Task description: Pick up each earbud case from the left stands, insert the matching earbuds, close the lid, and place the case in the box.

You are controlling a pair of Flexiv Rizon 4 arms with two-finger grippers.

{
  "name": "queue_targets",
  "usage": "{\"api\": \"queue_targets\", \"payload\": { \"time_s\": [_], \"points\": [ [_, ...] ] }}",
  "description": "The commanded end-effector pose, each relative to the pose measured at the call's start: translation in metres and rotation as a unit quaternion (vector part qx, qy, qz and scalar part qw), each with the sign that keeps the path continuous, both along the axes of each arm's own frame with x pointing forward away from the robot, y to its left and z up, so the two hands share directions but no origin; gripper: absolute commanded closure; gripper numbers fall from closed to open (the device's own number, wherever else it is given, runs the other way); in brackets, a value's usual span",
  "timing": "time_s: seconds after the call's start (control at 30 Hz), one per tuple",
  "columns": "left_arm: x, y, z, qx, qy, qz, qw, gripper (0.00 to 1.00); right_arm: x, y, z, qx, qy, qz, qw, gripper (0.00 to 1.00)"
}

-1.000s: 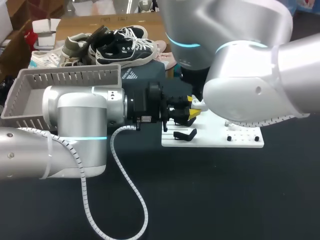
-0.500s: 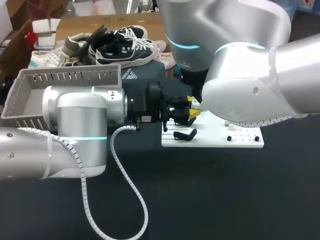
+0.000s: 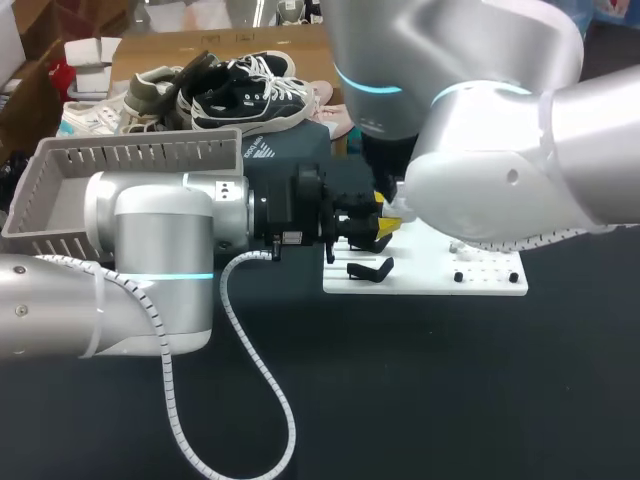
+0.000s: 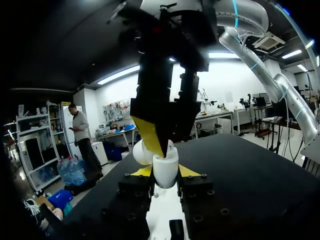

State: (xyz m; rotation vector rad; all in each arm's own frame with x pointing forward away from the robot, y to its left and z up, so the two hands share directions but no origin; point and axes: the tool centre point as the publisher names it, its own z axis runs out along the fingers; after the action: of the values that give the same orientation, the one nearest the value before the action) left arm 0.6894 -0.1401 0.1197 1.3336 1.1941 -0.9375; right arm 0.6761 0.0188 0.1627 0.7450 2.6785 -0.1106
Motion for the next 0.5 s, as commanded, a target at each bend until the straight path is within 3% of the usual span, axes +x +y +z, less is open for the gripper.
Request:
{"api": "queue_targets", "payload": {
  "time_s": [0.03, 0.2, 0.3, 0.4, 0.5],
  "points": [
    [0.0, 0.0, -0.001, -0.001, -0.001, 0.001, 1.0, 1.0, -0.013, -0.004, 0.005, 0.003, -0.015, 0.013, 1.0, 0.53],
    [0.0, 0.0, -0.001, -0.001, -0.001, 0.001, 1.0, 1.0, -0.027, -0.009, 0.01, -0.002, -0.046, 0.079, 0.996, 0.52],
    [0.0, 0.0, -0.001, -0.001, -0.001, 0.001, 1.0, 1.0, -0.034, -0.015, 0.011, -0.01, -0.074, 0.123, 0.99, 0.42],
    [0.0, 0.0, -0.001, -0.001, -0.001, 0.001, 1.0, 1.0, -0.038, -0.018, 0.01, -0.014, -0.101, 0.157, 0.982, 0.51],
    [0.0, 0.0, -0.001, -0.001, -0.001, 0.001, 1.0, 1.0, -0.042, -0.026, 0.005, -0.009, -0.128, 0.195, 0.972, 0.51]
  ]
}}
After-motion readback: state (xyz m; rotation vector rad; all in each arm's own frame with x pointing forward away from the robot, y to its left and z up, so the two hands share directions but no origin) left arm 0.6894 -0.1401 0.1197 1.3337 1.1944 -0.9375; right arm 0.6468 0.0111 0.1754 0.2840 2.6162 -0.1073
